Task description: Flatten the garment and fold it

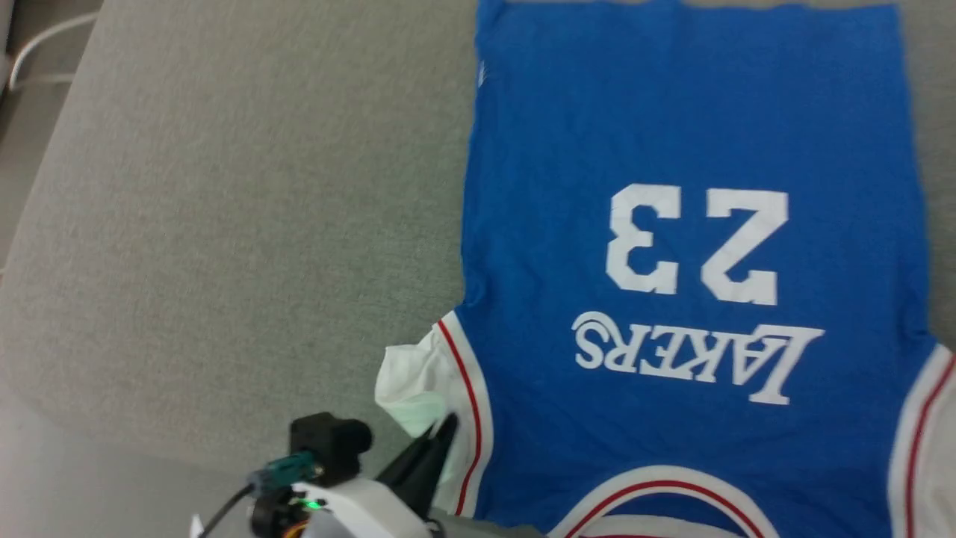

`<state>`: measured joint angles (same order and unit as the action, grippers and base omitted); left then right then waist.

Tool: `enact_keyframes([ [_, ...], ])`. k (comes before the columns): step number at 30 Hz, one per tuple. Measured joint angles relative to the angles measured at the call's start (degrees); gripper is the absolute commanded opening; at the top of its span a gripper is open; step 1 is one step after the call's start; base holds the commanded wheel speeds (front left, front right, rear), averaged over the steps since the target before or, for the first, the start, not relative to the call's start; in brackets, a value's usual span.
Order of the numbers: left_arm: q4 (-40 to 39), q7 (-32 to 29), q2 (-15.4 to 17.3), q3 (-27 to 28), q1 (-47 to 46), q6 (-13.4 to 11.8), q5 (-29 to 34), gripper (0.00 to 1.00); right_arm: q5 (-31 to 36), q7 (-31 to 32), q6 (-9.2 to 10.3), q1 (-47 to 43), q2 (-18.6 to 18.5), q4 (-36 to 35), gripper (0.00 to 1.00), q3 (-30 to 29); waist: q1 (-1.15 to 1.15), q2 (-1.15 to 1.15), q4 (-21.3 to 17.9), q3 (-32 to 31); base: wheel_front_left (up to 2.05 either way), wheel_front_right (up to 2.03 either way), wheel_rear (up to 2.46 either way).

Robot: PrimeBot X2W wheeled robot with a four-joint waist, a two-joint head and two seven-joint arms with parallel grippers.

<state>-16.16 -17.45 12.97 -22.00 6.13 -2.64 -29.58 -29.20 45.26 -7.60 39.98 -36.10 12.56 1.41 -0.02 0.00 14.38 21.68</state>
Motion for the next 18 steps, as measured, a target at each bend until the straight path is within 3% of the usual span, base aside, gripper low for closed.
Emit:
enact_keyframes([
  [8,1.19,2.55,-3.80,-4.90,-2.13,0.45,1.91,0.00,4.23,5.24,0.00,13.49,-4.33,10.20,1.00,1.32,0.01,0.00,6.18,6.91,0.00,0.00,0.00],
  [18,2.64,4.02,-5.16,-7.13,-2.93,1.58,1.97,0.00,6.66,7.99,0.00,18.92,-7.86,16.89,1.00,2.98,0.02,0.00,13.26,12.90,0.00,0.00,0.00],
])
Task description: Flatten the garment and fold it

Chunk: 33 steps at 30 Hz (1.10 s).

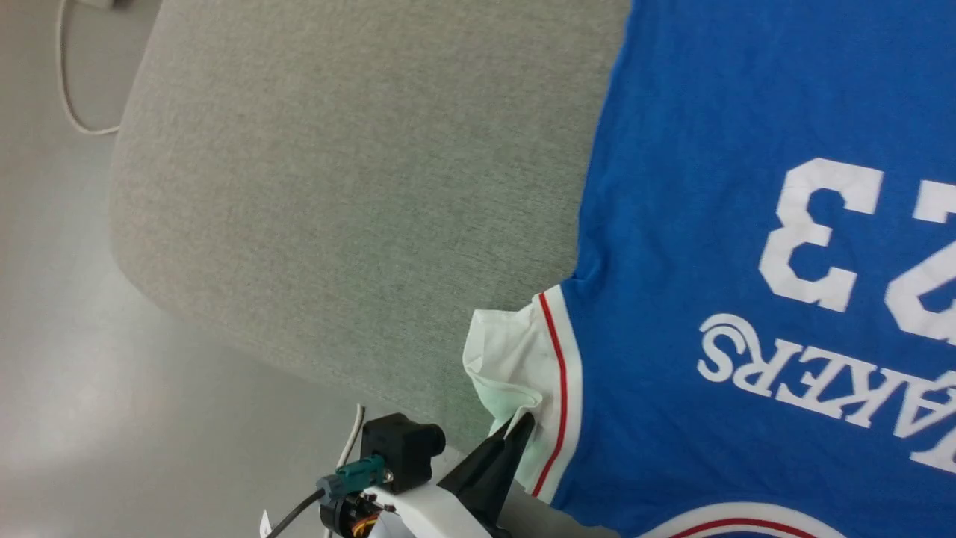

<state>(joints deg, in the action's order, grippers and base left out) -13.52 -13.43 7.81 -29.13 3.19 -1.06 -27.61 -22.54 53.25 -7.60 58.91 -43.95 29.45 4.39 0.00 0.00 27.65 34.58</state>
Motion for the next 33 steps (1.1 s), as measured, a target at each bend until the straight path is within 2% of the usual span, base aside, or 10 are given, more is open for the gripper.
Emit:
enact_keyframes([
  [6,1.03,0.86,-0.18,-0.12,-0.07,0.01,-0.03,0.00,-0.65,-1.09,0.07,0.85,-2.94,0.35,1.00,1.13,0.02,0.00,2.28,2.18,0.00,0.00,0.00],
  [8,1.35,0.92,-0.15,-0.04,-0.09,0.01,-0.03,0.00,-1.94,-1.37,0.07,0.84,-3.46,0.25,0.00,1.21,0.02,0.00,2.51,2.43,0.00,0.00,0.00],
  [15,2.26,1.11,0.29,1.00,-0.37,-0.16,-0.02,0.00,-2.78,-4.78,0.05,-1.25,-3.33,0.70,0.00,4.36,0.00,0.00,1.64,0.69,0.00,0.00,0.00],
  [20,2.68,1.43,1.40,2.46,-0.77,-1.22,0.00,0.00,-3.11,-8.02,0.05,-5.33,-2.44,2.48,0.00,5.58,0.00,0.00,-0.08,-2.50,0.00,0.00,0.00],
  [28,2.75,0.78,3.55,5.22,-0.08,-3.49,-0.07,0.00,-4.55,-13.28,0.04,-16.53,0.01,4.64,0.00,6.17,0.00,0.00,-4.53,-10.06,0.00,0.00,0.00],
  [33,3.22,1.42,4.64,8.28,3.25,-5.10,-1.67,0.00,-6.05,-16.74,0.04,-25.21,3.50,4.57,0.00,4.37,0.01,0.00,-7.81,-15.39,0.00,0.00,0.00],
])
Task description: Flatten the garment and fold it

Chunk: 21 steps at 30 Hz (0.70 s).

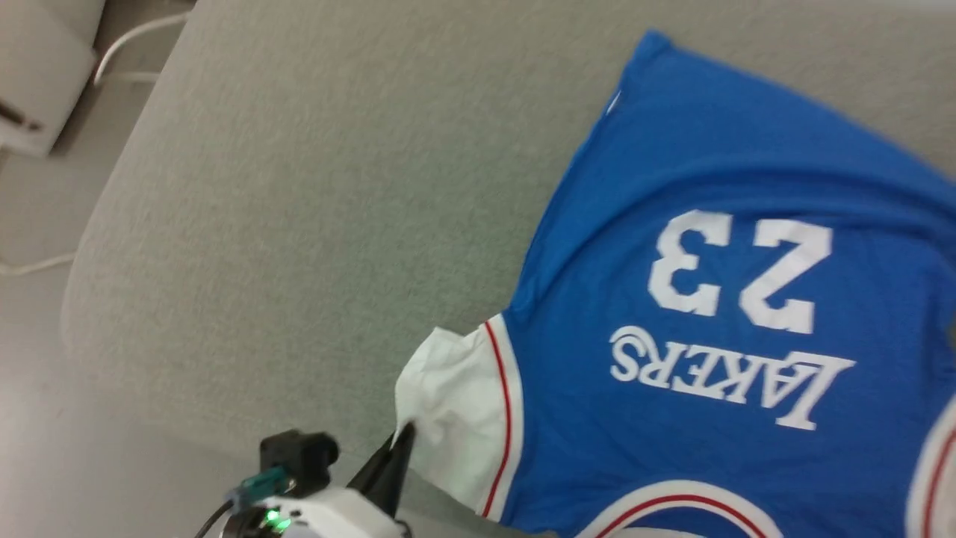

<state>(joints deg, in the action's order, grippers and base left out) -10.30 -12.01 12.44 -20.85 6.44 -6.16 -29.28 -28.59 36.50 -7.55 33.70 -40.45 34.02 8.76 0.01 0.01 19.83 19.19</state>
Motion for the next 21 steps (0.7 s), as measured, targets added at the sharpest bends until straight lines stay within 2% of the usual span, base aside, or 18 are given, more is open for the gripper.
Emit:
enact_keyframes([
  [4,0.52,0.60,0.85,1.46,1.83,-0.70,-0.22,0.00,-1.08,-0.19,-0.03,-6.86,1.72,-2.59,0.00,-1.56,0.00,0.00,-2.85,-4.05,0.00,0.00,0.00],
  [8,1.04,1.46,1.07,2.74,3.11,-1.70,-0.43,0.00,-1.77,1.67,-0.05,-13.89,2.37,-8.15,0.00,-4.47,0.00,0.00,-5.88,-7.57,0.00,0.00,0.00],
  [15,1.52,3.08,1.36,4.36,4.62,-2.54,-1.45,0.00,-1.24,9.04,-0.04,-27.26,3.93,-20.29,0.00,-13.24,0.01,0.00,-10.68,-12.16,0.00,0.00,0.00],
  [18,1.76,4.19,1.36,5.25,4.60,-2.74,-1.49,0.00,0.00,13.36,-0.04,-33.21,5.92,-25.20,0.00,-16.81,0.00,0.00,-12.40,-13.27,0.00,0.00,0.00],
  [21,2.10,4.77,1.37,5.83,4.54,-3.00,-1.58,0.00,0.43,16.17,-0.04,-37.74,9.46,-29.38,0.00,-19.74,0.00,-0.01,-13.57,-14.02,0.00,0.00,0.00],
])
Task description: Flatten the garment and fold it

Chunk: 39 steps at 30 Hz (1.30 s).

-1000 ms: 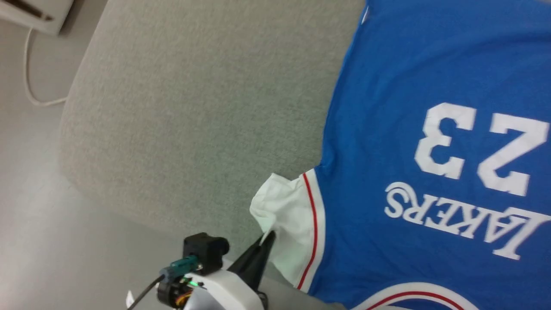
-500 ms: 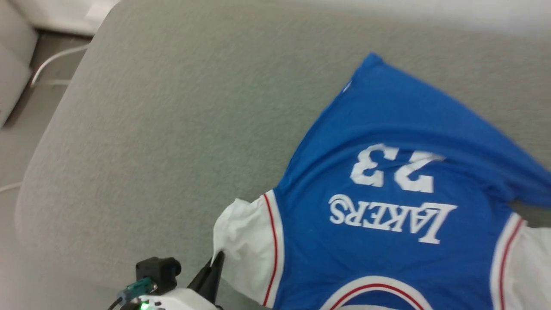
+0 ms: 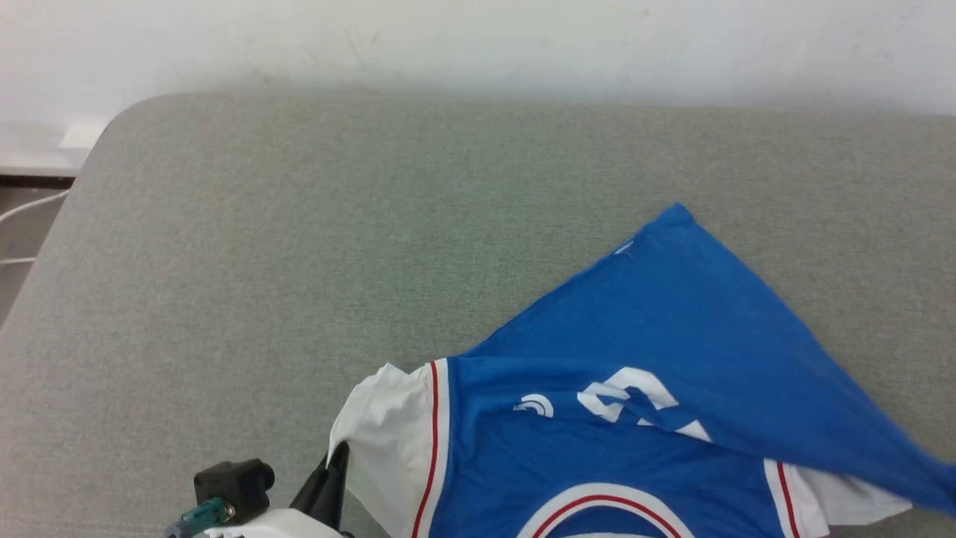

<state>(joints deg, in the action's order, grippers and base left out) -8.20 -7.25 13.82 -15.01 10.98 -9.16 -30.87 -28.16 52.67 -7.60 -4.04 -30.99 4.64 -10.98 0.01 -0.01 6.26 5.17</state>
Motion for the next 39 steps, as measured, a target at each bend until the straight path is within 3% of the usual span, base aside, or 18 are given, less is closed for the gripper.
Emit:
enact_keyframes([
  [7,0.98,0.52,-0.77,-0.94,-0.97,0.00,0.02,0.00,2.53,2.76,0.00,-4.55,3.77,-3.70,0.00,-0.91,-0.01,0.00,-0.27,0.67,0.00,0.00,0.00],
  [8,1.13,0.64,-0.89,-1.18,-1.09,0.00,0.02,0.00,2.82,2.58,0.00,-4.46,3.71,-4.21,0.33,-0.80,-0.01,0.00,-0.17,0.91,0.00,0.00,0.00],
  [9,1.25,0.71,-0.98,-1.41,-1.25,0.00,0.03,0.00,3.15,2.21,0.00,-4.26,3.55,-4.69,1.00,-0.73,-0.01,0.00,-0.03,1.12,0.00,0.00,0.00],
  [14,1.10,0.73,-1.05,-2.26,-2.53,0.00,0.31,0.00,2.85,1.66,0.00,0.25,0.99,-8.02,1.00,1.16,-0.01,0.00,1.14,2.18,0.00,0.00,0.00],
  [21,-1.47,1.30,-1.68,-3.88,-5.31,0.00,2.04,0.00,1.07,0.19,0.00,14.69,-3.87,-9.96,1.00,8.45,-0.02,0.00,3.90,4.69,0.00,0.00,0.00],
  [31,-4.05,1.30,-4.23,-7.44,-8.58,0.03,2.94,0.00,1.49,1.31,0.00,33.55,-5.23,2.71,1.00,19.19,-0.02,0.00,9.60,10.04,0.00,0.00,0.00],
  [39,-3.92,1.74,-5.65,-9.79,-10.52,0.63,3.68,0.00,2.41,1.65,0.00,41.04,-8.10,13.38,1.00,25.83,-0.02,0.00,14.60,14.55,0.00,0.00,0.00],
])
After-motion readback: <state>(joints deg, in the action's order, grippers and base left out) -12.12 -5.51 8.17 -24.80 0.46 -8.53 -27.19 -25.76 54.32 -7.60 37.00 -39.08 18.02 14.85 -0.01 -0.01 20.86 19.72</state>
